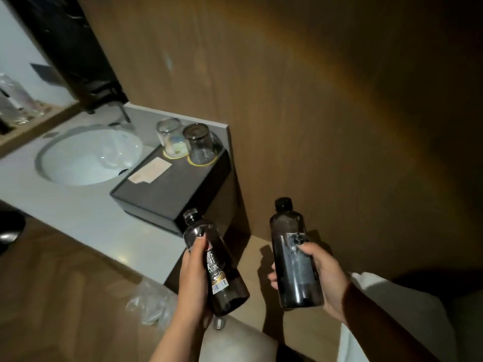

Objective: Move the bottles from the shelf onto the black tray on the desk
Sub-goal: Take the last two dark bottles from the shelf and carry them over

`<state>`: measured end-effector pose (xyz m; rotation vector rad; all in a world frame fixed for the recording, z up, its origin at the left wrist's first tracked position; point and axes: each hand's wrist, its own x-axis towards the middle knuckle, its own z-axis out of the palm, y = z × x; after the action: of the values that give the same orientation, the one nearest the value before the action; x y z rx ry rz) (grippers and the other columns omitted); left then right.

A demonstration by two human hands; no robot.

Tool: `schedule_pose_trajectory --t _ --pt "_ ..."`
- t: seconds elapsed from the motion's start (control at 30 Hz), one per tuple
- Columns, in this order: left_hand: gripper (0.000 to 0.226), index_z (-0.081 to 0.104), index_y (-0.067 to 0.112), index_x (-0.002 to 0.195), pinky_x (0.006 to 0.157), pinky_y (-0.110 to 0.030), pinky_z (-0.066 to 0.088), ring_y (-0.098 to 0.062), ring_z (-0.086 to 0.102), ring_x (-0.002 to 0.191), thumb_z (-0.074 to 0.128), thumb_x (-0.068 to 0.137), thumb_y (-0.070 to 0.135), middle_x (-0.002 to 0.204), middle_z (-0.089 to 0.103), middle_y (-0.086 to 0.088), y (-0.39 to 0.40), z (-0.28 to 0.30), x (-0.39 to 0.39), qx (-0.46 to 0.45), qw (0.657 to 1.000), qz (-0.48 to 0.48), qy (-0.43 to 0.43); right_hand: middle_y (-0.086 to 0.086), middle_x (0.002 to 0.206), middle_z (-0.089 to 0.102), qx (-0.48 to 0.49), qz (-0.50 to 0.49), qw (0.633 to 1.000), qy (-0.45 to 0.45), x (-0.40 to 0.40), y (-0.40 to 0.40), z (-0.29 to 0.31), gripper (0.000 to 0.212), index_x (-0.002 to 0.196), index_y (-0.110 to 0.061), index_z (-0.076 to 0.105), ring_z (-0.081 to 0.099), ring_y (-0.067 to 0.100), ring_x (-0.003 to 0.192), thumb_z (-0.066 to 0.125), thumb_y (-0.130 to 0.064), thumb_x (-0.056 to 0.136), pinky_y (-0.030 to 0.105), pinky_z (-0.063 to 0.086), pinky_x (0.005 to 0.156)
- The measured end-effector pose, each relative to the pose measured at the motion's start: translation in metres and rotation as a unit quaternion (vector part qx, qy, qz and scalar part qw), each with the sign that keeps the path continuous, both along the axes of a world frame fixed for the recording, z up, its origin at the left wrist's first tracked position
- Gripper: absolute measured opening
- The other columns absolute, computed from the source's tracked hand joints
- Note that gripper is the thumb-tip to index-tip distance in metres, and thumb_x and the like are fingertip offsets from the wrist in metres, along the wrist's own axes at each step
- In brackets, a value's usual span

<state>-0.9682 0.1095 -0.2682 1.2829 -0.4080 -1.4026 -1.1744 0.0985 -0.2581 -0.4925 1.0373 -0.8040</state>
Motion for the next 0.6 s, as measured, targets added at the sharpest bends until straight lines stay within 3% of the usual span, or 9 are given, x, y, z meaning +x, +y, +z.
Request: schedule_pose_trajectory --t 0.07,0.17,0.27,0.33,0.47,0.6 --pt "0.069 0.059 0.009 0.115 0.069 -0.038 0.052 -0.028 0.06 0.078 0.066 0.066 0.057 0.092 0.06 -0.015 0.004 0.007 0.024 -0.001 1.0 -0.006 0.002 0.025 0.101 0.069 -0.012 0.029 0.999 0.009 0.026 0.002 0.008 0.052 0.118 -0.011 0.054 0.068 0.039 0.09 0.058 -0.035 0.072 0.046 0.055 0.08" --pt "0.069 0.065 0.006 0.11 0.085 -0.05 0.049 -0.036 0.062 0.086 0.068 0.064 0.059 0.098 0.065 -0.021 0.012 0.01 0.067 0.007 1.0 -0.019 0.003 0.027 0.105 0.068 -0.02 0.053 0.998 0.018 0.071 0.003 0.013 0.057 0.121 -0.013 0.051 0.07 0.038 0.085 0.064 -0.028 0.068 0.041 0.058 0.07" --pt "0.071 0.063 0.01 0.117 0.094 -0.055 0.047 -0.039 0.064 0.096 0.07 0.067 0.059 0.11 0.067 -0.022 0.023 0.01 0.116 0.035 0.999 0.002 0.007 0.023 0.093 0.073 -0.02 0.056 0.998 -0.006 0.125 0.009 0.015 0.047 0.113 -0.019 0.053 0.069 0.039 0.084 0.063 -0.024 0.067 0.049 0.054 0.083" --pt "0.064 0.063 0.011 0.117 0.089 -0.051 0.052 -0.037 0.066 0.095 0.068 0.072 0.055 0.111 0.068 -0.021 0.031 0.011 0.151 0.038 0.999 0.006 0.022 0.02 0.088 0.074 -0.018 0.061 0.998 -0.015 0.165 0.015 0.016 0.048 0.115 -0.017 0.052 0.069 0.04 0.08 0.062 -0.024 0.068 0.048 0.055 0.08" --pt "0.043 0.063 0.007 0.105 0.059 -0.033 0.055 -0.025 0.065 0.065 0.06 0.084 0.043 0.081 0.068 -0.014 0.045 0.01 0.227 0.043 0.998 0.002 0.041 0.022 0.091 0.071 -0.043 0.049 0.997 0.029 0.25 0.021 0.013 0.047 0.117 -0.015 0.055 0.068 0.038 0.067 0.066 -0.017 0.071 0.04 0.056 0.061" --pt "0.053 0.059 0.006 0.109 0.072 -0.044 0.054 -0.031 0.063 0.068 0.065 0.078 0.049 0.081 0.065 -0.016 0.052 0.008 0.302 0.07 0.996 0.011 0.056 0.025 0.095 0.07 -0.055 0.058 0.994 0.071 0.329 0.023 0.006 0.029 0.111 -0.013 0.057 0.068 0.033 0.065 0.064 -0.012 0.083 0.036 0.055 0.061"
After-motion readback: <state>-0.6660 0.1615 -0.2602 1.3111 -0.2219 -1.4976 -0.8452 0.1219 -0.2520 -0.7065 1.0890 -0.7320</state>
